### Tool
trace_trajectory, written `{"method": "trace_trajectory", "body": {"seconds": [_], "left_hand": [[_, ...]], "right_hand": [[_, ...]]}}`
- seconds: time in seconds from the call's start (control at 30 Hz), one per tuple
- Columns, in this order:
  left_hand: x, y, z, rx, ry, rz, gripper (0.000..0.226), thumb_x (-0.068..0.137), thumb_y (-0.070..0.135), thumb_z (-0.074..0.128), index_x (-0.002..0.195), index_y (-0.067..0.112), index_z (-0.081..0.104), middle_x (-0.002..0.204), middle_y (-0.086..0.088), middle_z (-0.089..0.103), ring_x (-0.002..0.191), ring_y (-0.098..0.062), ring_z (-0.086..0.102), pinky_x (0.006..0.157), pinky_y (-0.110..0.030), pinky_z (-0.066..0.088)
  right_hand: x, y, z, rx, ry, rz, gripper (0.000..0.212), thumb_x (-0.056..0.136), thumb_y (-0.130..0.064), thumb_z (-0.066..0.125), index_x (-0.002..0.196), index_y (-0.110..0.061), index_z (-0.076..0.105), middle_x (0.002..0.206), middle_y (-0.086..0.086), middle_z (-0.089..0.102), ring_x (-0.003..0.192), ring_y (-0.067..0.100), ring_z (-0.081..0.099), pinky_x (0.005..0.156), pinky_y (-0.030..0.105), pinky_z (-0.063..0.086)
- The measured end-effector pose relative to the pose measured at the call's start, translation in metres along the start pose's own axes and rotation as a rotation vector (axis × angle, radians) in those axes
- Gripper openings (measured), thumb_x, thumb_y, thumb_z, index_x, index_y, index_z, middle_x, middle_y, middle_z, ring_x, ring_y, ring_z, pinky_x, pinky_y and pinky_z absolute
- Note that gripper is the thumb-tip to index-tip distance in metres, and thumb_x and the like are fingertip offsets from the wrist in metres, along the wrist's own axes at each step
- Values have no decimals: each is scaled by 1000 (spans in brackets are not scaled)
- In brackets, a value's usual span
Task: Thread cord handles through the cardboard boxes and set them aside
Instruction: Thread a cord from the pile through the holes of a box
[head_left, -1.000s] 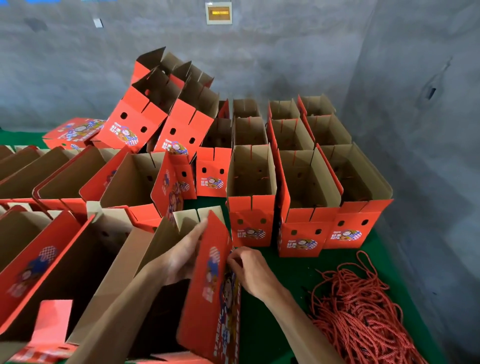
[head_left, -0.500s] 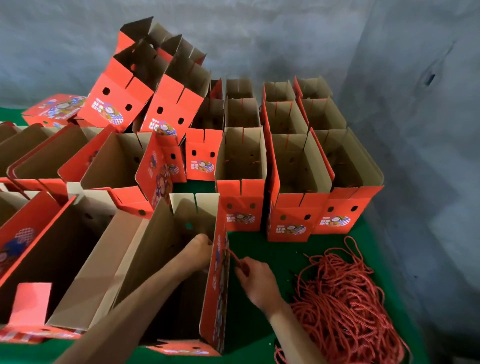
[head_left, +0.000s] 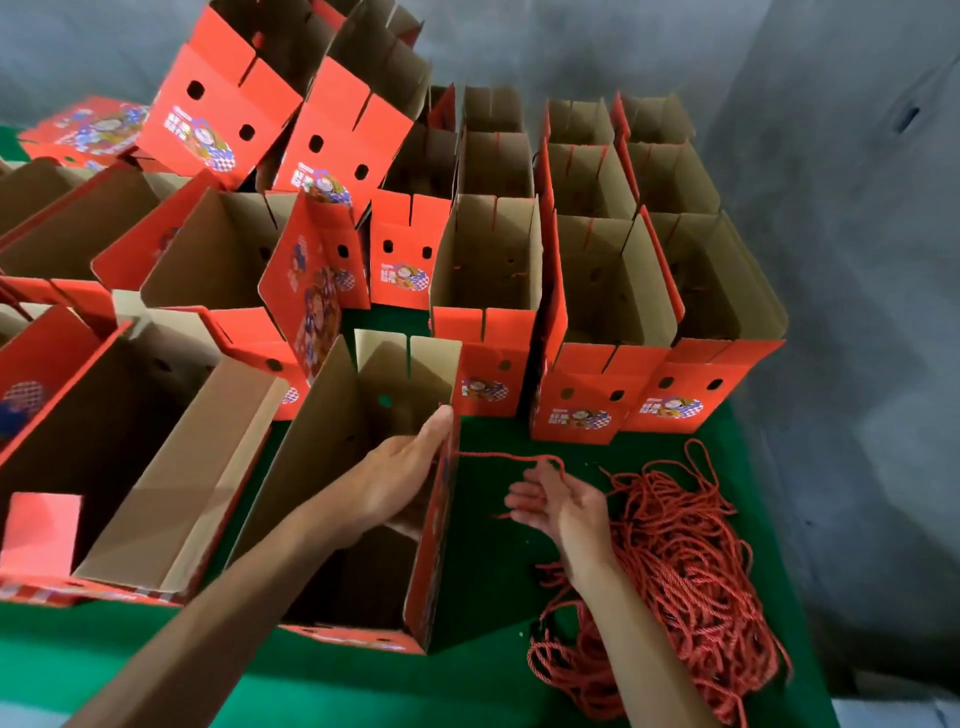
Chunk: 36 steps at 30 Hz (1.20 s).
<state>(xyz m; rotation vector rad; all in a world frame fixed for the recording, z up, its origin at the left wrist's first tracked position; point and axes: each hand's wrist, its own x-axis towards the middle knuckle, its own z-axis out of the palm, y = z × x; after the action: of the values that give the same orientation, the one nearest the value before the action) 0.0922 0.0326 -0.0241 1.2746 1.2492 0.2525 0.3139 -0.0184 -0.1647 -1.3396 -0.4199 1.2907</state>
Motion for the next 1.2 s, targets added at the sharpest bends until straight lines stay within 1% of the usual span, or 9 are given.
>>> {"method": "trace_trajectory", "body": {"seconds": [0.13,0.23,0.4,0.53,0.63,0.83,0.93,1.1,1.2], "left_hand": [[-20,-8,9,4,-74,49,47,86,74,58,114,37,62,107,2,76,94,-12,76,72,-31,63],[-23,-20,14,23,-61,41,29,97,59,56,115,38,58,110,1,74,97,-13,75,75,-28,62],[-23,-33,15,-111,-15,-81,42,91,63,55,116,31,60,112,-3,75,100,-23,75,92,-45,58],[-24,-37,14,-124,25,-151,68,78,70,62,120,17,64,106,-9,78,96,-29,76,96,-51,56],[-24,-39,15,-125,72,-180,60,88,64,61,121,13,65,104,-11,78,95,-32,76,98,-53,56],[-26,-43,16,-105,184,-188,54,95,54,61,107,3,74,95,-15,79,89,-36,76,97,-51,57],[-26,-46,17,-108,208,-156,54,93,54,62,106,4,76,96,-16,78,91,-37,76,94,-48,59],[-25,-51,12,-112,192,-147,49,94,56,58,108,12,74,96,-10,80,87,-28,78,81,-38,59],[-22,-54,9,-132,177,-125,51,92,55,61,110,9,74,96,-12,79,88,-30,77,83,-39,59]], "right_hand": [[6,15,-16,-79,88,44,35,99,-15,69,129,1,61,117,13,72,103,25,73,88,39,61],[1,38,-32,-398,124,13,50,99,-16,69,144,-11,48,132,-4,55,119,16,59,104,40,51],[-15,72,-24,-655,-72,-19,9,101,-18,65,109,-15,69,103,2,72,91,19,71,82,39,61],[-16,91,6,-828,-185,-19,8,101,-15,64,97,-12,70,92,4,73,75,16,73,74,37,64],[-13,97,17,-761,-179,9,22,102,-18,63,81,-15,66,75,7,70,56,14,69,65,46,63],[-1,102,32,-1216,-46,-169,34,99,-49,57,96,-17,67,89,2,70,76,25,70,59,31,50],[6,98,46,-1331,-32,-116,29,98,-39,59,96,-12,70,96,7,70,85,31,71,68,34,53],[-1,94,51,-1139,-111,123,18,93,-14,65,78,-5,68,76,14,69,61,27,65,55,34,52],[-19,89,43,-605,-138,297,19,88,-11,75,76,0,64,61,13,63,45,21,55,43,28,45]]}}
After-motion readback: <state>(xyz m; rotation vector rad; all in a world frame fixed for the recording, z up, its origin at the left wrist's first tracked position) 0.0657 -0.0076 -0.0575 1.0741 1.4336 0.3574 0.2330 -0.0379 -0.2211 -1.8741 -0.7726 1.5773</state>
